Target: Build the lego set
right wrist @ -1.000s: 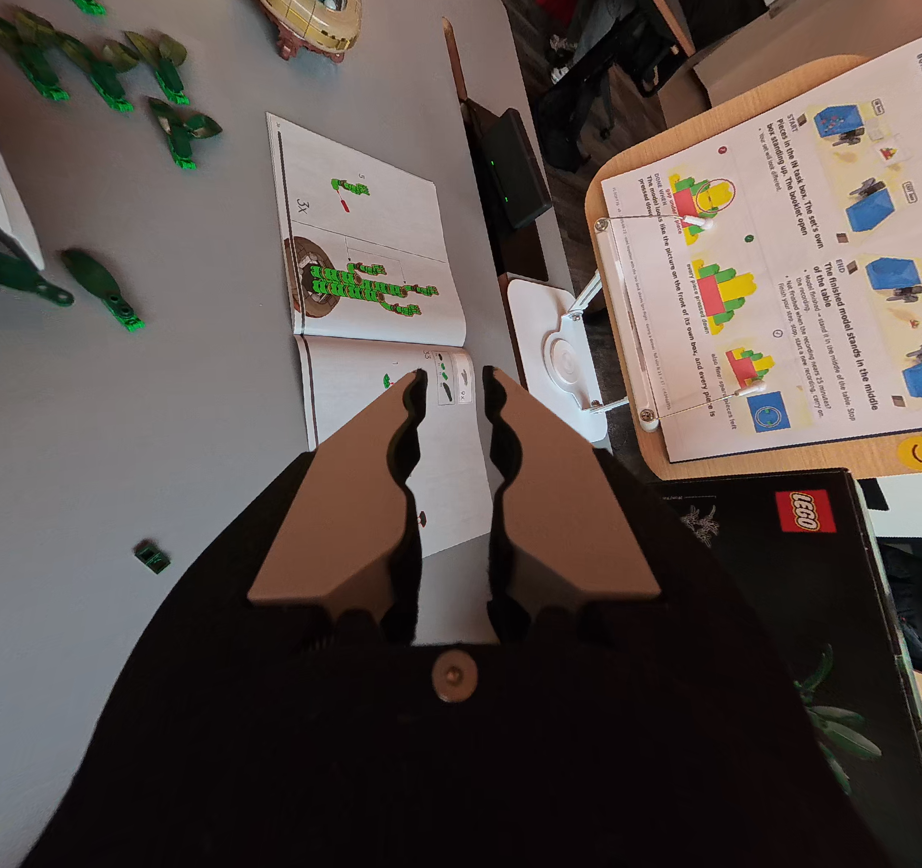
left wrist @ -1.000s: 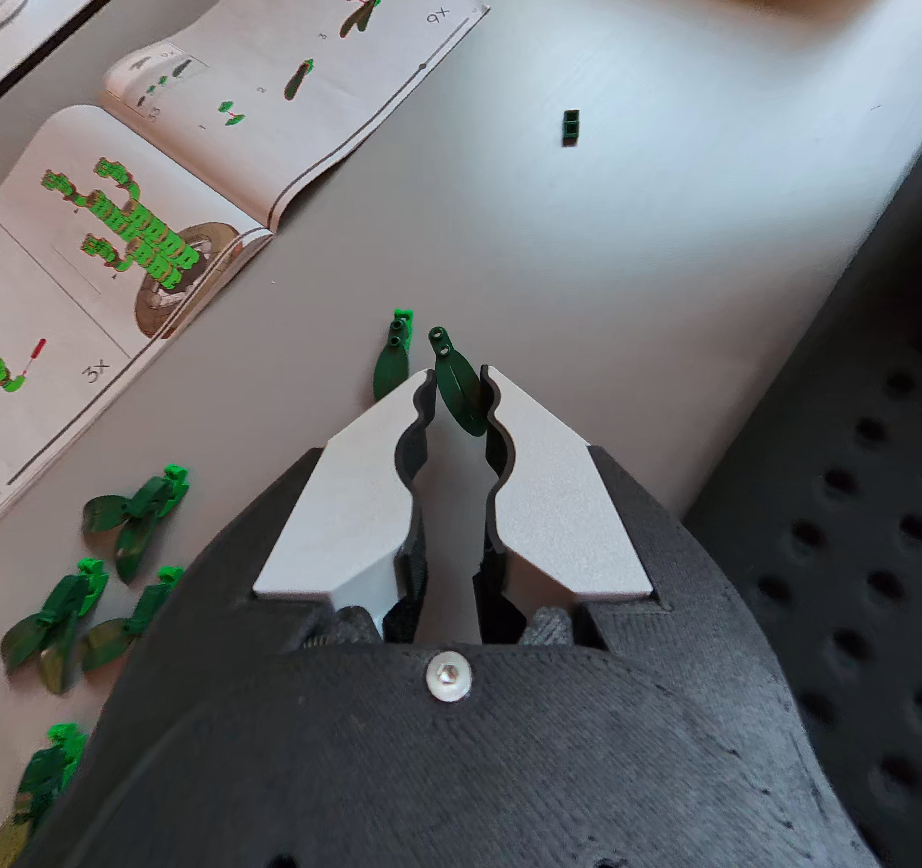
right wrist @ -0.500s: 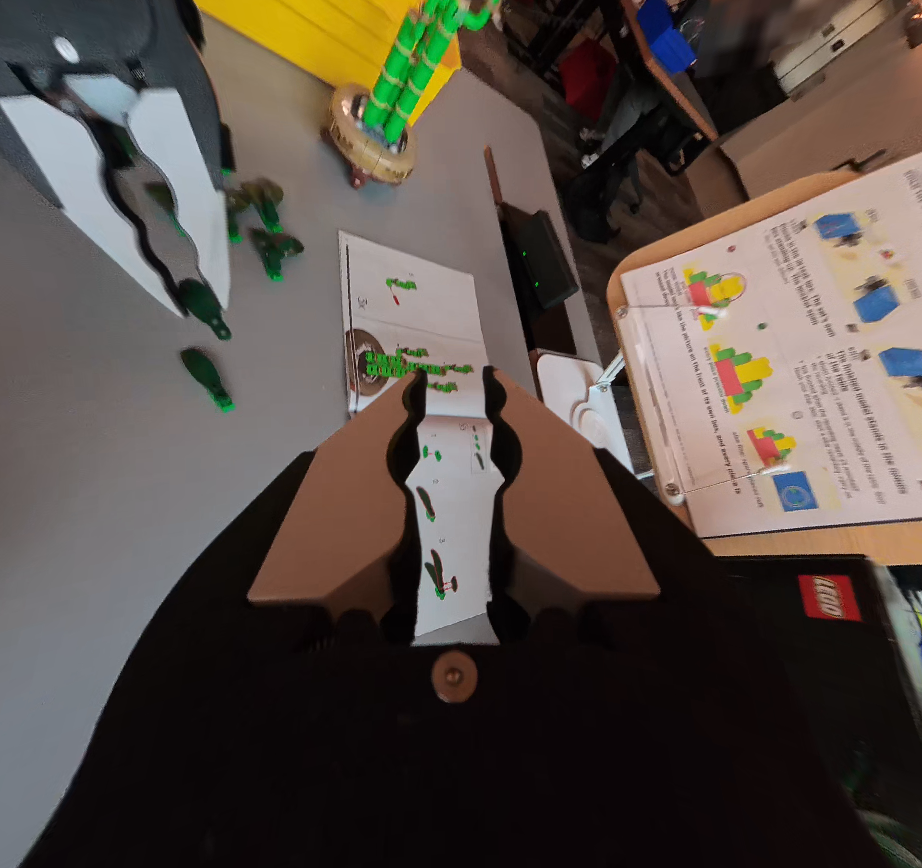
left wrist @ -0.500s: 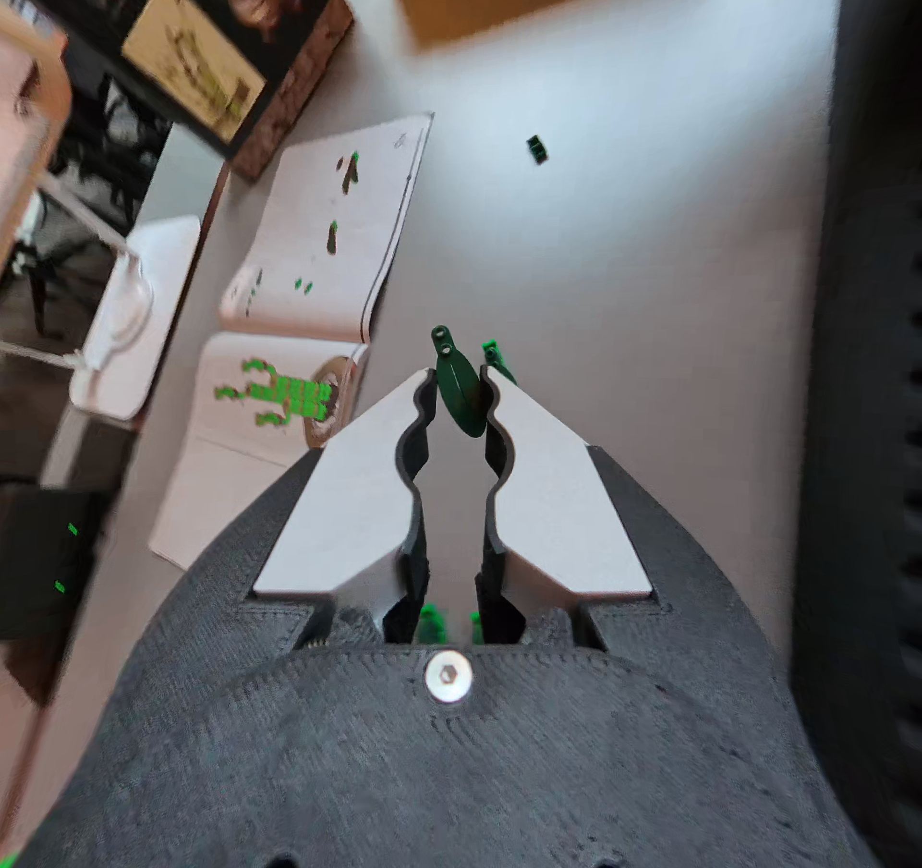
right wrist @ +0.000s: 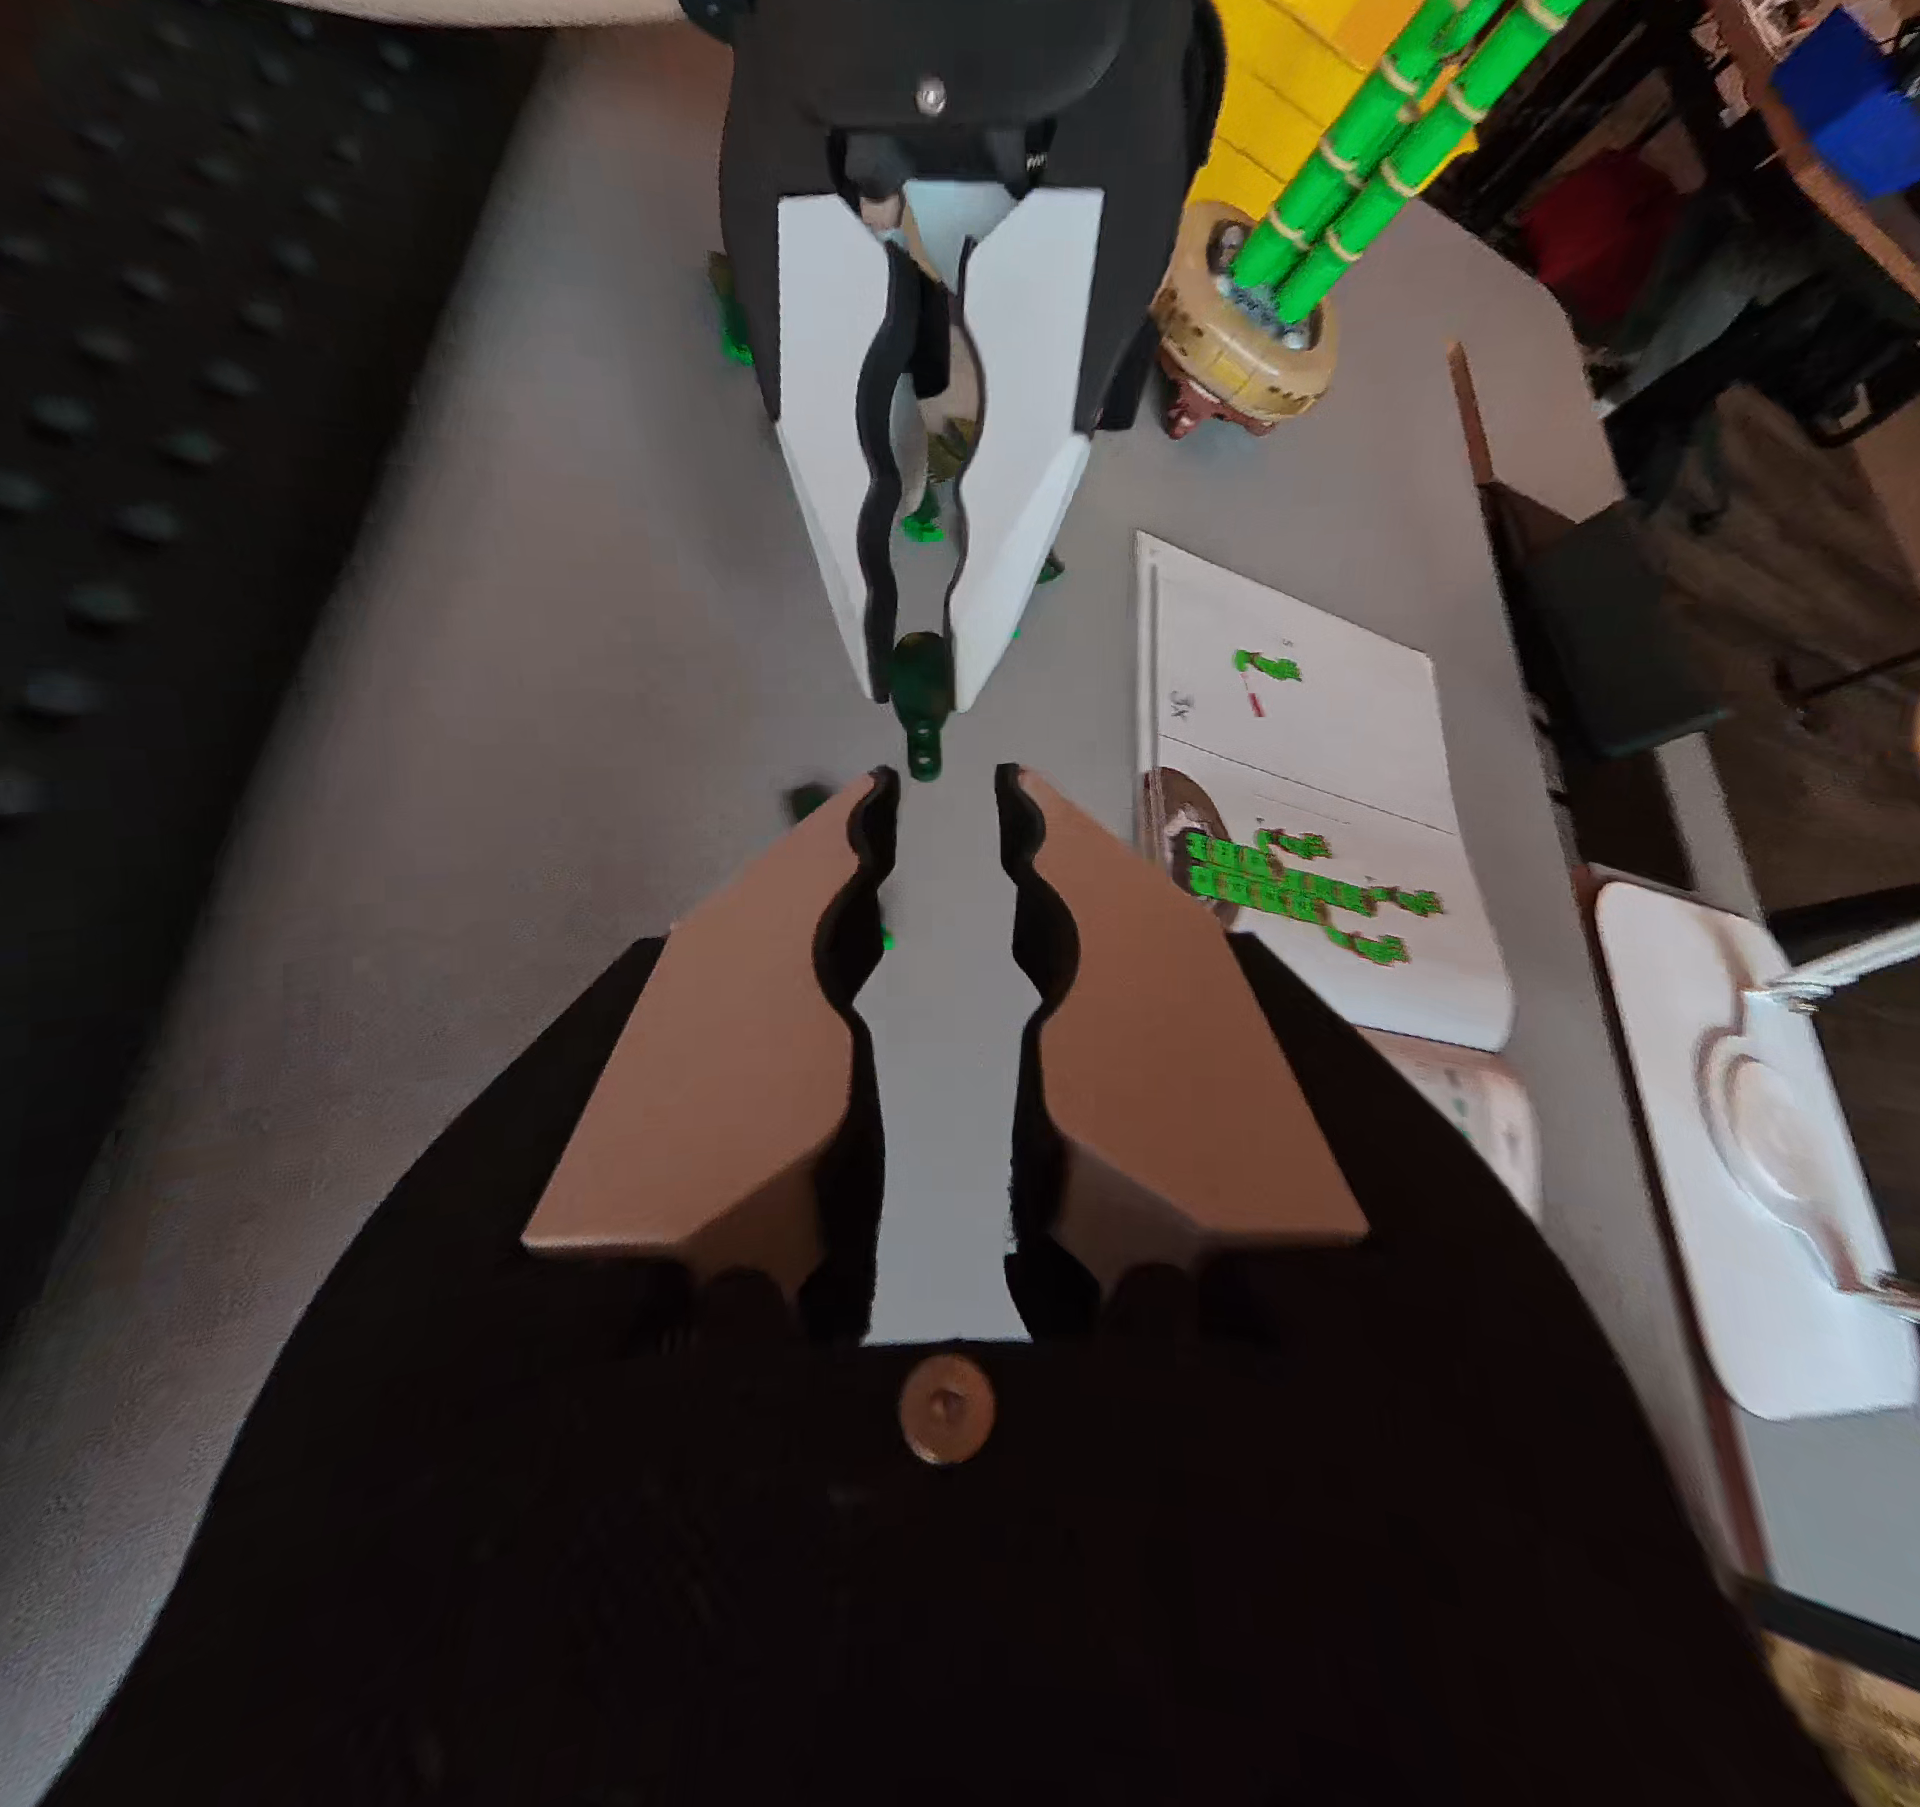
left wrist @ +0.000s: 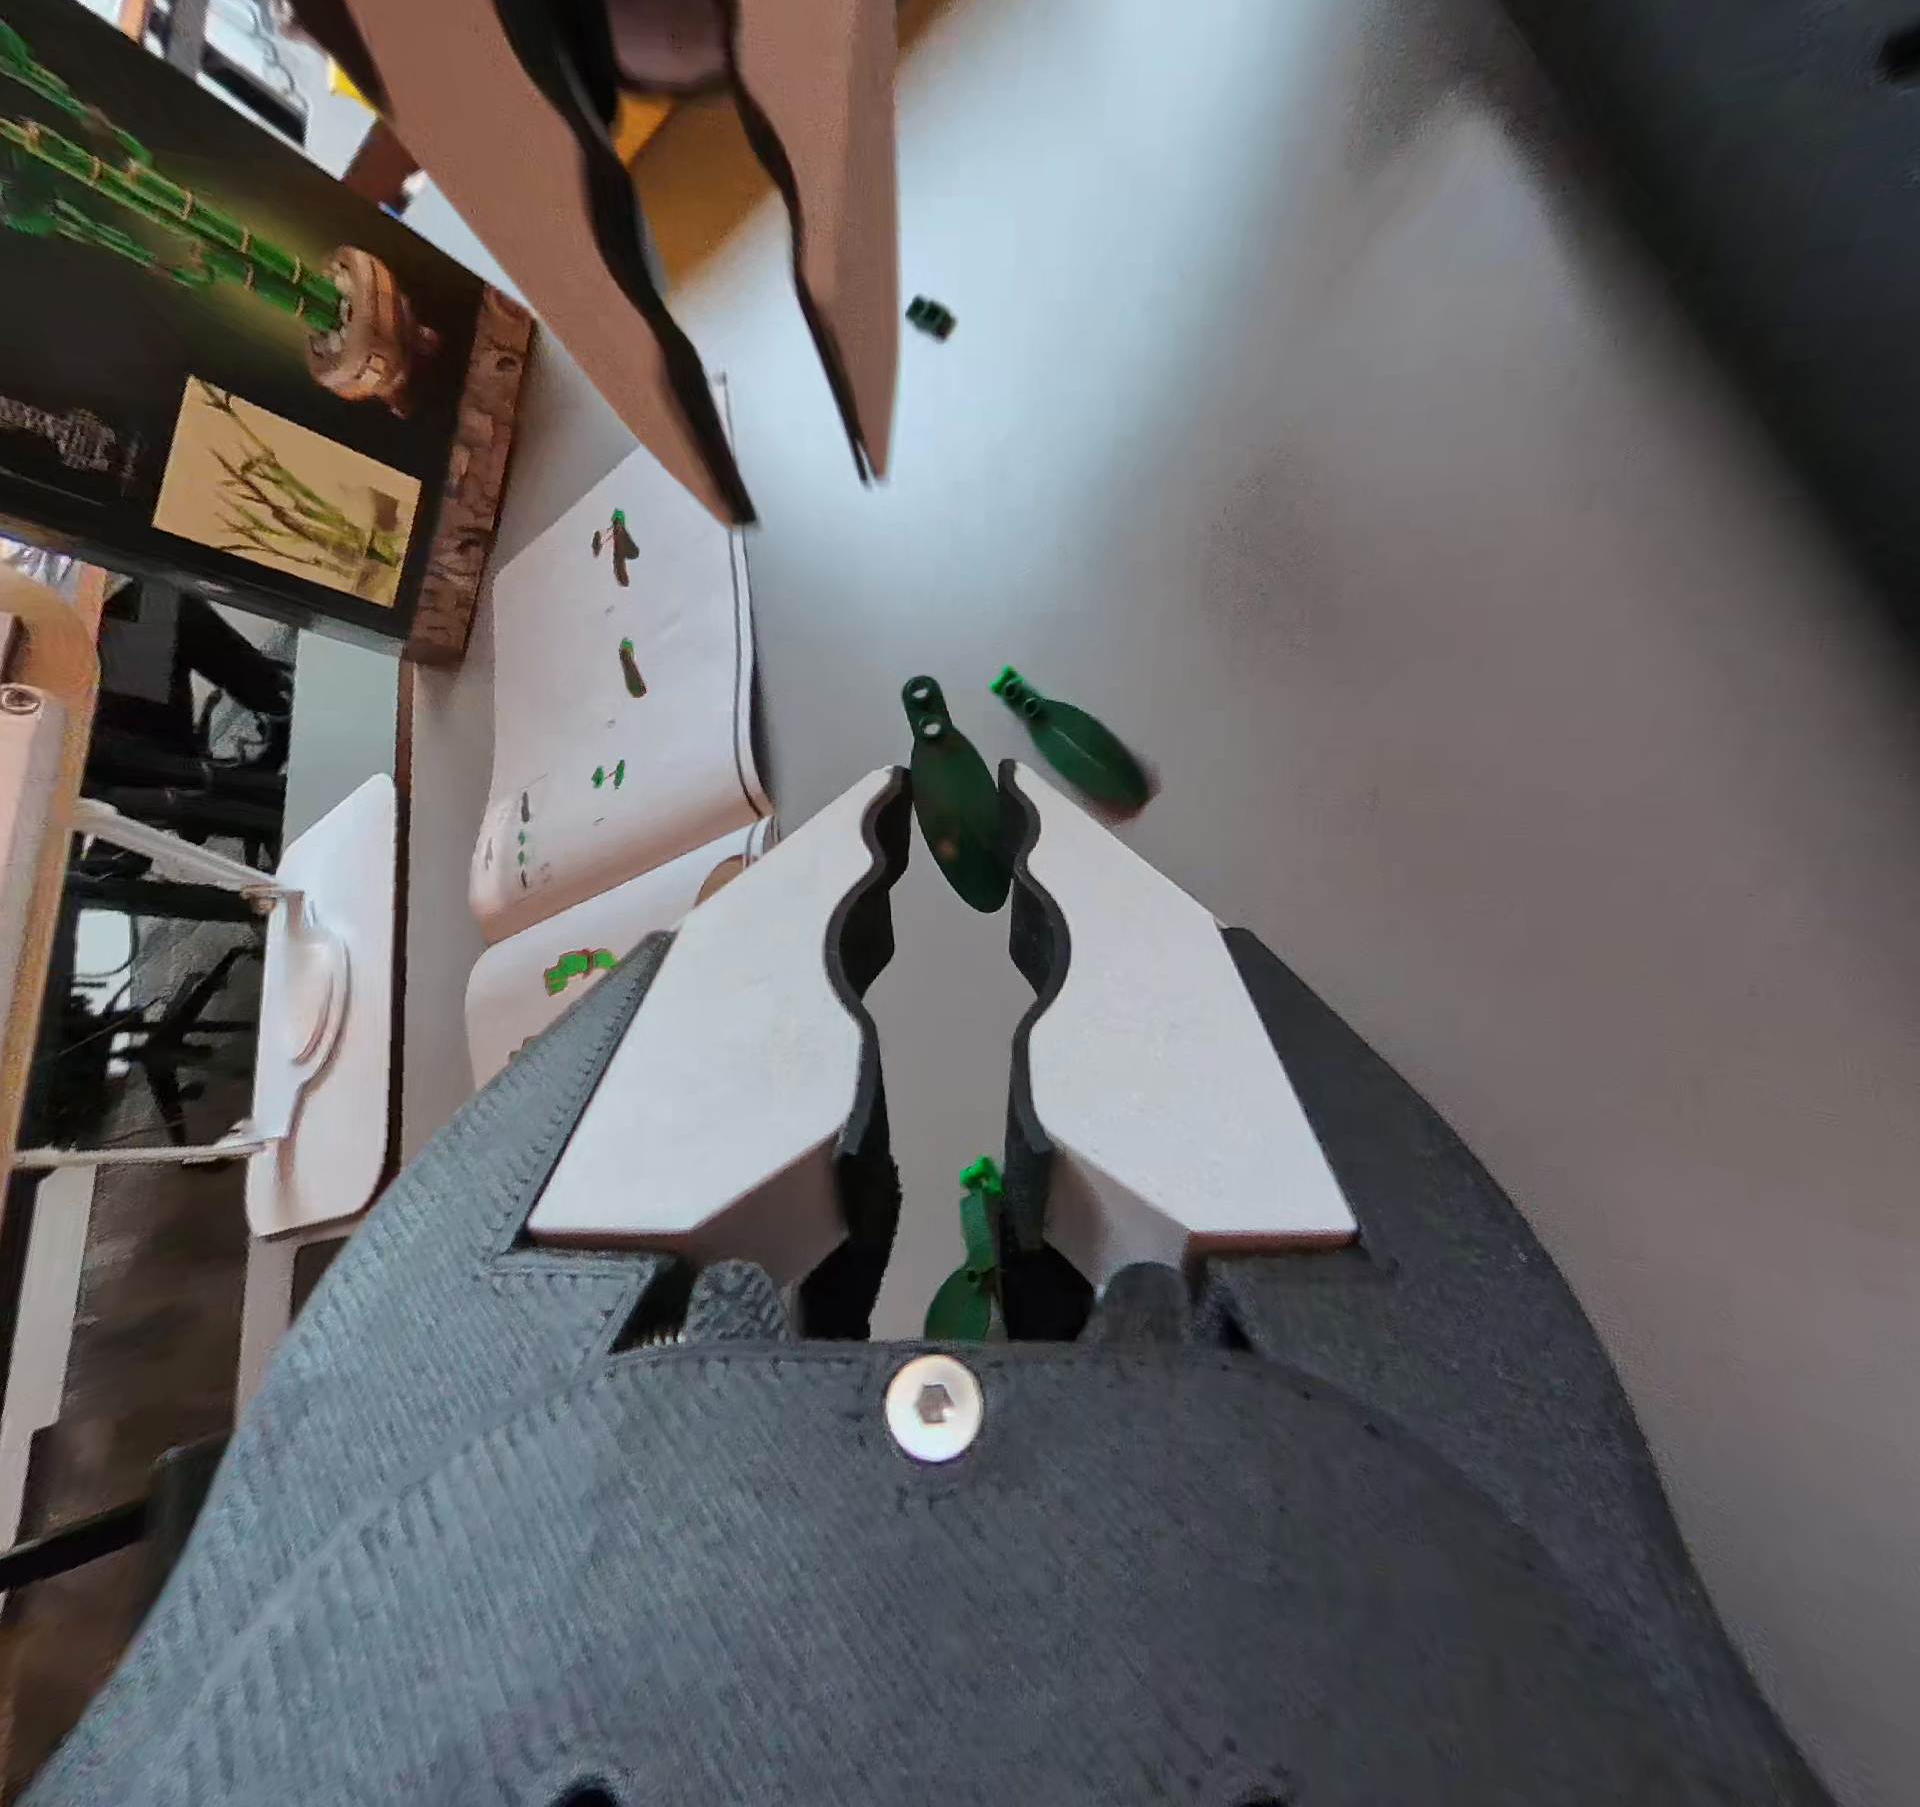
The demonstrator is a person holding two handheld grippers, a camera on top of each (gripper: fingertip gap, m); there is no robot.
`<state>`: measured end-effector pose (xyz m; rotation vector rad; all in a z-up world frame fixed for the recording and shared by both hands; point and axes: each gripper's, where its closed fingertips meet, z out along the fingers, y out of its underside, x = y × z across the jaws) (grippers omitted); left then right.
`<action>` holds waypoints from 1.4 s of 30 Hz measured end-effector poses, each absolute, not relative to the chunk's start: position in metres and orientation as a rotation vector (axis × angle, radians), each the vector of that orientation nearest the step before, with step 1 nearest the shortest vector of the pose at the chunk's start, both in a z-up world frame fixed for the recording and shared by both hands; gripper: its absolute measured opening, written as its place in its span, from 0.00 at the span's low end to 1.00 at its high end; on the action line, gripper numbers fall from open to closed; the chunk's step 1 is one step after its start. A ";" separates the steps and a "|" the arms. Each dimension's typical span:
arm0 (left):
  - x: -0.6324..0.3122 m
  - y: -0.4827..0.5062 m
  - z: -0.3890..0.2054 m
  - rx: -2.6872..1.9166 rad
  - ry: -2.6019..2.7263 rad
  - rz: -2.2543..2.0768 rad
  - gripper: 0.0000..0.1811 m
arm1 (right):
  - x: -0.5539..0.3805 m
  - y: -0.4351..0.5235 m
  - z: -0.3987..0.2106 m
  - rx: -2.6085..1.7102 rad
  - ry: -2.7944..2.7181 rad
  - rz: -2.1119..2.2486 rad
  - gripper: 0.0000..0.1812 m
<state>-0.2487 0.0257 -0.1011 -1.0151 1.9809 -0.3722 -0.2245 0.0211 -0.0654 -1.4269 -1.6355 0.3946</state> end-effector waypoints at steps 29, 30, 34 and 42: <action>-0.229 0.035 -0.112 -1.195 1.884 -0.341 0.08 | -0.239 0.024 -0.095 -1.430 -1.574 0.435 0.10; -0.229 0.035 -0.109 -1.196 1.875 -0.365 0.08 | -0.238 0.024 -0.093 -1.427 -1.560 0.463 0.10; -0.230 0.032 -0.103 -1.203 1.854 -0.419 0.08 | -0.237 0.023 -0.079 -1.384 -1.492 0.557 0.06; -0.229 0.026 -0.101 -1.223 1.857 -0.481 0.08 | -0.238 0.020 -0.077 -1.306 -1.547 0.433 0.03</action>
